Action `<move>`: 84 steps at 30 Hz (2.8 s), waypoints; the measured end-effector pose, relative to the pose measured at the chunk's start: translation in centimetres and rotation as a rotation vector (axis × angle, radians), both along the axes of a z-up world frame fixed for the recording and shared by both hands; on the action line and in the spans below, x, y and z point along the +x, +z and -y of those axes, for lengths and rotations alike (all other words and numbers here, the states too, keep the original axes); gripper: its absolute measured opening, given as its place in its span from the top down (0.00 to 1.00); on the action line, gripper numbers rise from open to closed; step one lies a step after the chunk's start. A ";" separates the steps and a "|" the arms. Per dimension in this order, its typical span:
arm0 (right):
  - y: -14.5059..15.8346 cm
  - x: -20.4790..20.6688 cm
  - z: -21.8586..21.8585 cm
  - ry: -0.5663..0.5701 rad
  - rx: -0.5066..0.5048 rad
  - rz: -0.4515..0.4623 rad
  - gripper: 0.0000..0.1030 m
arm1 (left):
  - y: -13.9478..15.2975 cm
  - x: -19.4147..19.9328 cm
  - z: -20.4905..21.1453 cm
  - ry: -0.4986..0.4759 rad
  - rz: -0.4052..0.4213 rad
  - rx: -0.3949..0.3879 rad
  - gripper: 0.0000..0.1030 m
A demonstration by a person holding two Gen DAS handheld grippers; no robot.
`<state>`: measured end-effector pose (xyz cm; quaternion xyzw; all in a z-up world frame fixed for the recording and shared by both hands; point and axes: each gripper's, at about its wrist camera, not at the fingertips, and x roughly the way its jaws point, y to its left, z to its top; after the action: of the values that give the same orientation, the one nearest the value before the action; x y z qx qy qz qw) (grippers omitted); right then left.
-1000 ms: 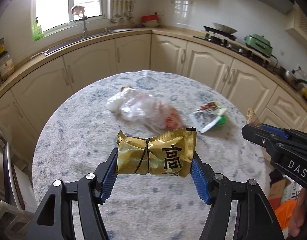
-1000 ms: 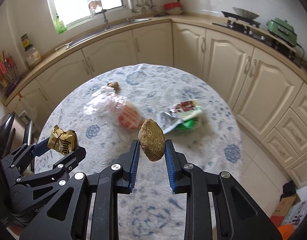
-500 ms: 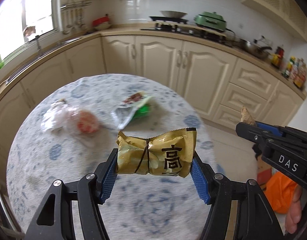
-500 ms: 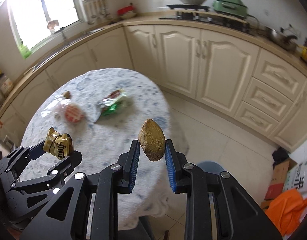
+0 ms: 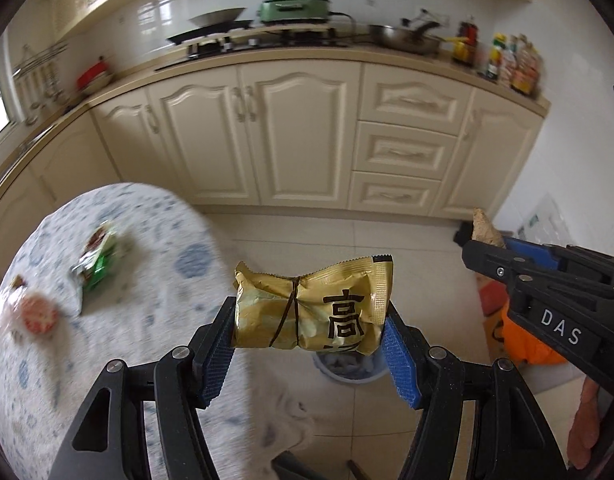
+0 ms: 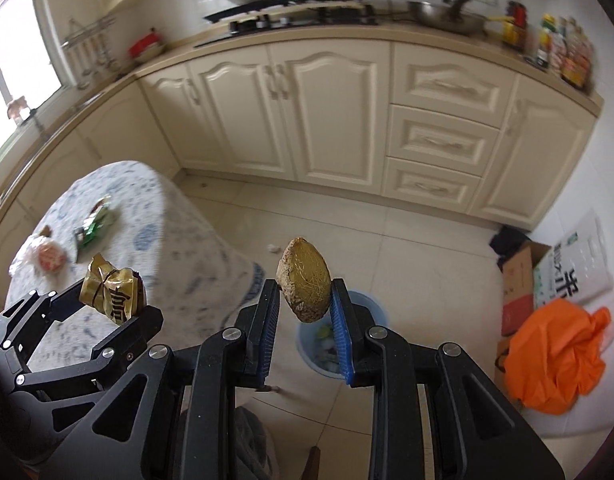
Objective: Collect trash
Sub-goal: 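Carry the yellow wrapper and bread roll in both tools over the blue bucket, then open left tool then right tool above the bucket to drop the items, then move both open tools back over the round table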
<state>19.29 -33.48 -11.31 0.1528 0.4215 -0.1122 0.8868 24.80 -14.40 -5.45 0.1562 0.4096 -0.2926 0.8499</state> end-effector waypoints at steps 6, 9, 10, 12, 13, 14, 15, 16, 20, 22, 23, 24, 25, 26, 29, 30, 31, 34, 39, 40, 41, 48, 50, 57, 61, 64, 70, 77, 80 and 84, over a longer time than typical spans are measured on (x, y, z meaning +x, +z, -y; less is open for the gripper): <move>-1.9 -1.3 4.0 -0.097 0.014 -0.035 0.74 | -2.2 1.5 4.9 -0.063 -0.022 0.034 0.39; -2.7 -1.6 5.5 -0.123 0.026 -0.052 0.74 | -3.2 2.6 6.9 -0.082 -0.026 0.059 0.39; -3.0 -1.7 5.9 -0.129 0.030 -0.058 0.74 | -3.5 3.1 7.5 -0.086 -0.031 0.065 0.39; -3.6 -1.7 6.6 -0.142 0.034 -0.072 0.74 | -4.0 3.7 9.0 -0.096 -0.039 0.068 0.39; -3.8 -1.7 6.8 -0.148 0.036 -0.079 0.74 | -4.4 4.2 9.9 -0.105 -0.041 0.073 0.39; -4.2 -1.7 7.1 -0.155 0.040 -0.087 0.74 | -4.8 4.8 10.7 -0.106 -0.037 0.091 0.37; -4.4 -1.8 7.3 -0.158 0.044 -0.091 0.74 | -5.2 5.2 11.3 -0.095 -0.036 0.102 0.36; -4.6 -1.8 7.4 -0.159 0.049 -0.095 0.74 | -5.6 5.8 11.9 -0.083 -0.043 0.109 0.35; -5.4 -1.8 8.1 -0.175 0.051 -0.113 0.74 | -6.3 6.7 13.6 -0.055 0.000 0.148 0.26; -5.8 -1.7 8.4 -0.181 0.057 -0.122 0.74 | -6.6 7.0 13.8 -0.041 0.024 0.169 0.24; -6.0 -1.6 8.5 -0.182 0.060 -0.125 0.74 | -6.8 7.2 13.8 -0.038 0.021 0.172 0.24; -6.2 -1.5 8.5 -0.181 0.062 -0.127 0.74 | -6.9 7.2 13.8 -0.036 0.015 0.170 0.24; -6.3 -1.4 8.4 -0.180 0.065 -0.129 0.74 | -7.1 6.9 13.9 -0.033 0.013 0.170 0.24; -6.4 -1.2 8.2 -0.176 0.065 -0.132 0.74 | -7.3 7.0 13.8 -0.023 0.011 0.177 0.24; -6.4 -0.4 7.5 -0.151 0.059 -0.135 0.74 | -7.5 6.8 13.3 0.002 0.011 0.185 0.24; -6.2 -0.1 7.0 -0.140 0.052 -0.128 0.74 | -7.6 6.9 13.1 0.010 0.009 0.184 0.24; -6.0 0.2 6.6 -0.130 0.045 -0.121 0.74 | -7.5 6.9 12.7 0.019 0.008 0.185 0.24; -5.3 1.0 5.4 -0.107 0.035 -0.112 0.41 | -7.2 7.0 11.9 0.046 0.011 0.181 0.24; -3.8 1.4 3.9 -0.111 -0.039 -0.062 0.13 | -6.8 7.0 10.3 0.089 0.009 0.174 0.24; -3.7 1.5 3.6 -0.107 -0.042 -0.063 0.13 | -6.8 7.0 10.0 0.098 0.004 0.169 0.24; -3.6 1.6 3.5 -0.101 -0.039 -0.067 0.13 | -6.6 6.9 9.5 0.103 0.002 0.164 0.24; -3.1 1.7 2.4 -0.085 -0.052 -0.081 0.13 | -6.1 7.1 7.8 0.133 -0.011 0.144 0.24; -2.8 1.7 2.2 -0.085 -0.058 -0.080 0.13 | -5.8 6.9 7.5 0.138 -0.009 0.136 0.23; -1.6 1.2 1.1 -0.076 -0.073 -0.059 0.13 | -4.3 6.3 4.2 0.163 0.002 0.106 0.23; -0.7 1.2 -0.1 -0.056 -0.078 -0.041 0.13 | -3.2 5.7 2.3 0.190 0.015 0.091 0.19; -0.2 1.3 -1.1 -0.031 -0.078 -0.029 0.13 | -2.2 5.1 0.4 0.223 0.041 0.078 0.18; 0.9 2.1 -4.2 0.040 -0.090 -0.009 0.13 | -0.5 4.1 -3.5 0.281 0.066 0.048 0.17; 1.9 3.8 -8.8 0.153 -0.101 0.015 0.08 | 1.3 3.1 -9.5 0.402 0.093 0.027 0.12; 2.3 4.8 -11.1 0.209 -0.107 0.023 0.07 | 2.0 2.9 -12.2 0.458 0.095 0.021 0.12; 2.6 6.4 -14.6 0.295 -0.101 0.023 0.05 | 2.8 2.7 -16.2 0.554 0.100 0.016 0.10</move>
<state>25.68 -18.92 -8.66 0.0456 0.4232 -0.0002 0.9049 27.47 1.77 -2.68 0.0593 0.3966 -0.0379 0.9153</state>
